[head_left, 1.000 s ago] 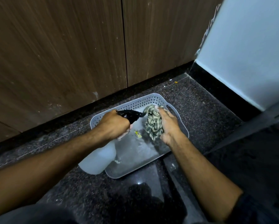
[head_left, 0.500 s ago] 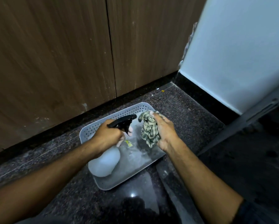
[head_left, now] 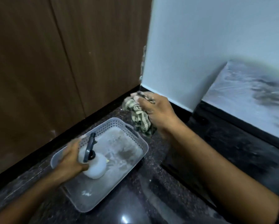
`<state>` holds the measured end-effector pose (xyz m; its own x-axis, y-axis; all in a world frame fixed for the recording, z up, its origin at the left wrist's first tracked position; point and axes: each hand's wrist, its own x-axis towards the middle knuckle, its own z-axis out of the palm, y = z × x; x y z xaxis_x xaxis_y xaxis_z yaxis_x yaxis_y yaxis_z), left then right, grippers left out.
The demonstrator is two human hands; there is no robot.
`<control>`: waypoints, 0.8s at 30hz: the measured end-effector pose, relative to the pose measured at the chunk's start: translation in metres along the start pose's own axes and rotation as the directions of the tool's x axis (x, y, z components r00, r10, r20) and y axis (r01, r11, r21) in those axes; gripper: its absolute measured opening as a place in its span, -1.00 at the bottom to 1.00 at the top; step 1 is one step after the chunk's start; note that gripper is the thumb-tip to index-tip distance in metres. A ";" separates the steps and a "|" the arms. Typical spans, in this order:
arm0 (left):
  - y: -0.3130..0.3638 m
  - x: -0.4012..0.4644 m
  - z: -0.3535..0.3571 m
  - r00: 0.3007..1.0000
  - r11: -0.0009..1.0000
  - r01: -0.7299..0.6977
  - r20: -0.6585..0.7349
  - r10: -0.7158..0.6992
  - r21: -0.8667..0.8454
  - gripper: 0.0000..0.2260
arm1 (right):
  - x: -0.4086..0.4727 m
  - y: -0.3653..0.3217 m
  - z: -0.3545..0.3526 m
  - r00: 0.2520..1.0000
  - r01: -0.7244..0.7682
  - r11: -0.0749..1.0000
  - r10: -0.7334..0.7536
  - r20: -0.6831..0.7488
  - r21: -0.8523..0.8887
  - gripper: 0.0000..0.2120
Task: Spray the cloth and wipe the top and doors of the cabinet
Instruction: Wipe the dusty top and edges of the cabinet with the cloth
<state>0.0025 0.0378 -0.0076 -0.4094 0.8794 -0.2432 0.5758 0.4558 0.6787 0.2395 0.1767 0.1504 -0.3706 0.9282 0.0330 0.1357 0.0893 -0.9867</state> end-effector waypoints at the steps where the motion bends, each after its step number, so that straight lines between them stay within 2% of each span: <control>1: 0.004 0.000 -0.011 0.999 0.997 -0.006 -0.049 0.009 0.073 -0.15 | -0.005 -0.016 -0.008 0.997 0.073 0.996 -0.073 0.003 -0.047 -0.81; 3: 0.029 -0.002 -0.031 0.969 0.972 -0.145 -0.172 0.177 0.183 -0.33 | -0.015 -0.047 -0.028 0.976 0.219 0.963 -0.217 0.026 -0.156 -0.82; 5: 0.087 -0.012 -0.042 0.894 0.921 -0.360 -0.225 0.387 0.151 -0.43 | -0.024 -0.074 -0.054 0.943 0.331 0.903 -0.329 0.057 -0.275 -0.83; 7: 0.158 -0.024 -0.037 0.824 0.829 -0.558 -0.129 0.551 -0.023 -0.48 | -0.033 -0.094 -0.085 0.914 0.396 0.849 -0.402 0.058 -0.351 -0.85; 8: 0.194 -0.027 -0.030 0.790 0.777 -0.612 -0.079 0.608 -0.145 -0.54 | -0.037 -0.102 -0.104 0.896 0.423 0.822 -0.442 0.041 -0.380 -0.86; 10: 0.262 -0.026 -0.014 0.755 0.706 -0.632 -0.048 0.654 -0.320 -0.67 | -0.038 -0.114 -0.141 0.860 0.446 0.751 -0.511 0.000 -0.486 -0.85; 12: 0.316 -0.025 0.001 0.770 0.682 -0.605 -0.084 0.632 -0.411 -0.71 | -0.038 -0.117 -0.173 0.851 0.395 0.689 -0.523 -0.040 -0.607 -0.85; 15: 0.375 -0.024 0.007 0.791 0.692 -0.563 -0.051 0.610 -0.453 -0.74 | -0.037 -0.113 -0.215 0.895 0.227 0.677 -0.428 -0.124 -0.700 -0.85; 17: 0.390 -0.021 0.012 0.795 0.710 -0.534 0.013 0.607 -0.458 -0.78 | -0.033 -0.107 -0.231 0.929 0.128 0.698 -0.334 -0.162 -0.704 -0.83; 19: 0.392 -0.012 0.019 0.787 0.702 -0.552 -0.004 0.616 -0.450 -0.78 | -0.022 -0.106 -0.243 0.941 0.107 0.691 -0.303 -0.152 -0.715 -0.84; 22: 0.399 0.012 0.024 0.766 0.680 -0.570 0.001 0.643 -0.462 -0.78 | 0.001 -0.110 -0.255 0.940 0.137 0.625 -0.326 -0.097 -0.768 -0.85; 24: 0.411 0.031 0.029 0.784 0.696 -0.526 0.038 0.619 -0.488 -0.78 | 0.012 -0.108 -0.258 0.924 0.149 0.560 -0.372 -0.086 -0.815 -0.82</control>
<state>0.2470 0.2568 0.2439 0.0620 0.9771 0.2035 0.2709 -0.2127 0.9388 0.4576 0.2710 0.2983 -0.3141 0.8559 0.4108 0.7692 0.4831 -0.4183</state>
